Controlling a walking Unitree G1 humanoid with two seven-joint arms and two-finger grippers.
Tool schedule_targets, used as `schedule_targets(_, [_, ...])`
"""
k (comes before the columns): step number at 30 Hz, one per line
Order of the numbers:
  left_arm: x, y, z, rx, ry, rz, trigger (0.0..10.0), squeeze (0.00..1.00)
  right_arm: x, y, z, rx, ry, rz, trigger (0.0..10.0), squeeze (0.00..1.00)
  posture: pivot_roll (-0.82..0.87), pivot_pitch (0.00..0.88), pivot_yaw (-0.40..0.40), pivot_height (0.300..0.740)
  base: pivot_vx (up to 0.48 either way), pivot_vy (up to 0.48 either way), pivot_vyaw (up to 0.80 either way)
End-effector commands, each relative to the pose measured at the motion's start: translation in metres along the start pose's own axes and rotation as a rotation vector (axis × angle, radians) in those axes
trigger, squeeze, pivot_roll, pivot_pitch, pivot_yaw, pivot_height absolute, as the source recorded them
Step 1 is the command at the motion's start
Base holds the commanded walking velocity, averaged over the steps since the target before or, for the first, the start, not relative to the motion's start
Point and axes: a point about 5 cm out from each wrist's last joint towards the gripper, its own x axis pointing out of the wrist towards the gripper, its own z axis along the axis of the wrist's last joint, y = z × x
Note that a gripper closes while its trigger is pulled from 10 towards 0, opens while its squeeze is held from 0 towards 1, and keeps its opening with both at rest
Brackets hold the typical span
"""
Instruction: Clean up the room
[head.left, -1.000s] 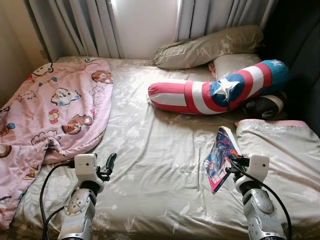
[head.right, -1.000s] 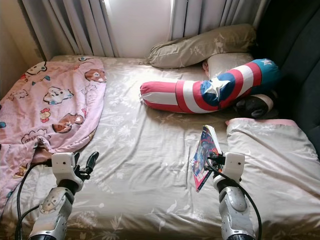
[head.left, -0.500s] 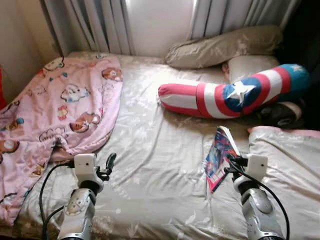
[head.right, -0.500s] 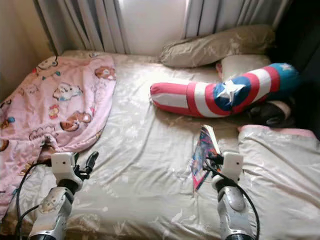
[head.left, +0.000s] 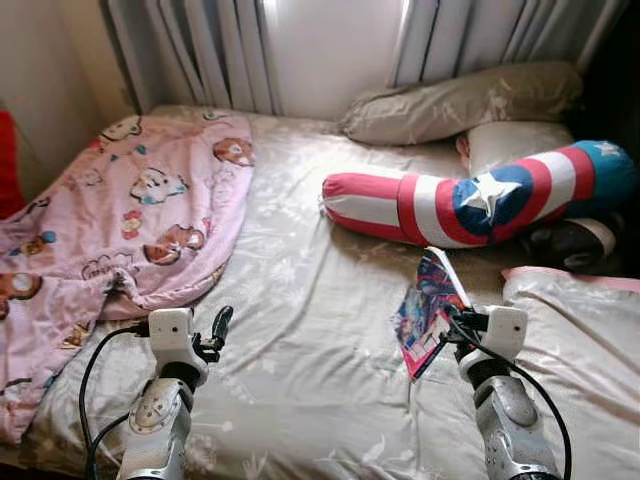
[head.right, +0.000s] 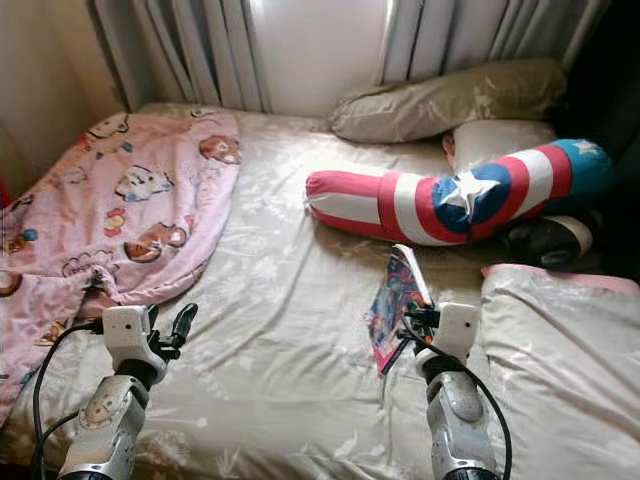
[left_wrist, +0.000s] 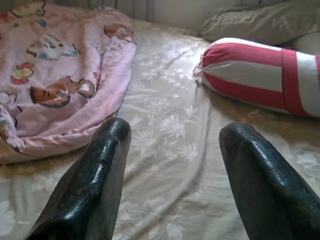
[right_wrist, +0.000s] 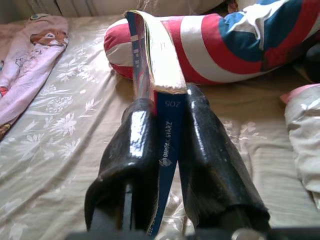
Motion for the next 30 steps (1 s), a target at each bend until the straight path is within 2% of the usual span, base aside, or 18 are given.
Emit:
schedule_targets(1, [0.0013, -0.0024, 0.005, 0.006, -0.02, -0.009, 10.0, 0.0, 0.0025, -0.0052, 0.0107, -0.021, -0.048, -0.02, 10.0, 0.0, 0.04, 0.011, -0.036, 0.74, 0.0, 0.0, 0.0])
schedule_targets(5, [0.0019, -0.0059, 0.0055, 0.005, -0.023, -0.019, 10.0, 0.0, 0.004, -0.0049, 0.0062, -0.031, -0.011, -0.035, 10.0, 0.0, 0.04, 0.008, -0.035, 0.736, 0.0, 0.0, 0.0])
schedule_targets(15, [0.0007, -0.0062, 0.0072, 0.019, -0.022, -0.033, 10.0, 0.0, 0.003, -0.0052, 0.0029, -0.02, -0.02, -0.061, 10.0, 0.0, 0.06, 0.028, -0.033, 0.672, 0.0, 0.0, 0.0])
schedule_targets(30, [-0.0012, -0.0036, 0.0074, 0.027, -0.013, -0.027, 10.0, 0.0, 0.0038, -0.011, 0.0008, -0.021, -0.008, -0.097, 10.0, 0.0, 0.06, 0.054, -0.03, 0.672, 0.0, 0.0, 0.0])
